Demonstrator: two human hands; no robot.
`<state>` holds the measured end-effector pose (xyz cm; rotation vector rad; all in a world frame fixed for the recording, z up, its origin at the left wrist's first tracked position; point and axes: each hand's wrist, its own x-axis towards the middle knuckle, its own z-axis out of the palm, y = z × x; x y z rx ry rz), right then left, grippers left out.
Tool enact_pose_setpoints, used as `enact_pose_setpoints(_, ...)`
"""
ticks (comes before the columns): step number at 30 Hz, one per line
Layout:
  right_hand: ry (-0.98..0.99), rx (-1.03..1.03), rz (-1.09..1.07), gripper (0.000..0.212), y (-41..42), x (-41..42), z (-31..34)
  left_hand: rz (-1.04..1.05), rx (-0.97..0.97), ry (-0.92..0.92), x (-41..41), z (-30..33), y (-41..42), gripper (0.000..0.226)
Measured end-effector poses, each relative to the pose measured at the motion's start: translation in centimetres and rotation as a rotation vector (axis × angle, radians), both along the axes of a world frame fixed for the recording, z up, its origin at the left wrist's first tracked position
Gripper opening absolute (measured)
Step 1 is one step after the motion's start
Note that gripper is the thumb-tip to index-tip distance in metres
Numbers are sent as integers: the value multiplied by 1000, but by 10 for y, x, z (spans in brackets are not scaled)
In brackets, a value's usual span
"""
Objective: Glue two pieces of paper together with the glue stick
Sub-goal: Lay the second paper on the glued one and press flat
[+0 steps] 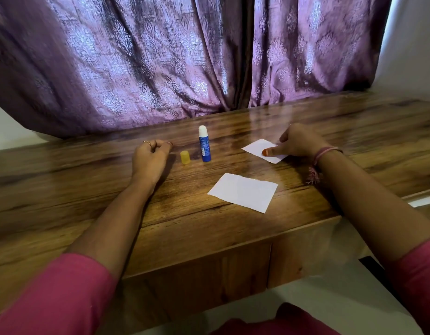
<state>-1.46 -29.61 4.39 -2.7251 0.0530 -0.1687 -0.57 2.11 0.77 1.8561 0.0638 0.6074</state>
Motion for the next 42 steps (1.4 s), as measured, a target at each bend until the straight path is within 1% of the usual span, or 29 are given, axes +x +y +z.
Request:
enact_pose_setpoints(5,47,58,19,52,1,5,1,-27,31,-24,-3,1,0,16)
enact_pose_setpoints(6,60,99,20,50,1,6,1,-29,33,-26,-3,1,-1,16)
enact_pose_setpoints(10,89,363,17,41,-4,3,-1,-51,71,-37,-6,2,-2,17)
enact_pose_setpoints(12,77,486,18,26,-7,2,-3,-78,105,-42,-8,3,-4,17)
enact_pose_setpoints(16,70,643,52,16,-9,1,-3,-171,148,-66,-16,5,-10,18)
enact_pose_setpoints(17,82,707,61,19,-10,1,-3,-195,160,-72,-18,6,-11,18)
enact_pose_setpoints(19,116,845,71,31,-11,-3,-2,-261,205,-65,-22,7,-12,15)
enact_pose_setpoints(20,130,893,91,30,-11,-7,-1,-310,220,-59,-24,7,-13,14)
enact_pose_setpoints(22,171,992,169,13,-12,-14,-2,-407,225,-59,-27,8,-16,14)
enact_pose_setpoints(23,207,1047,216,8,-12,-18,-2,-445,216,-63,-28,8,-18,14)
enact_pose_setpoints(25,277,1126,320,14,-12,-25,-1,-514,205,-93,-32,8,-22,14)
enact_pose_setpoints(29,370,1153,469,25,-2,-32,1,-554,301,-202,-39,8,-32,31)
enact_pose_setpoints(32,416,1148,521,24,3,-31,-1,-599,304,-186,-44,7,-41,36)
enact_pose_setpoints(34,440,1149,529,25,6,-31,-2,-597,351,-228,-47,8,-44,40)
enact_pose_setpoints(37,476,1132,535,28,11,-31,-5,-561,418,-313,-50,13,-47,36)
enact_pose_setpoints(42,474,1064,546,28,20,-35,-4,-560,449,-334,-55,16,-49,23)
